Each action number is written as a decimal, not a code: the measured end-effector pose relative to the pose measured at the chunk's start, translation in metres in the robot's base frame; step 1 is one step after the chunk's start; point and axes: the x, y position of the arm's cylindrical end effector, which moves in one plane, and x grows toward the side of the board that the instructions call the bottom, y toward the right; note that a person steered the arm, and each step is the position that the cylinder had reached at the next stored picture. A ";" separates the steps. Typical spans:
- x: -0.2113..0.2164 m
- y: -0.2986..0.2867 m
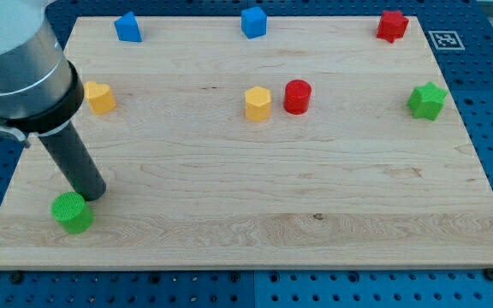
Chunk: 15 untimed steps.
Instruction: Move your arm towards the yellow hexagon
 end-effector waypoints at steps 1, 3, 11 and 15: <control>0.000 0.000; 0.006 0.000; -0.006 0.073; -0.006 0.118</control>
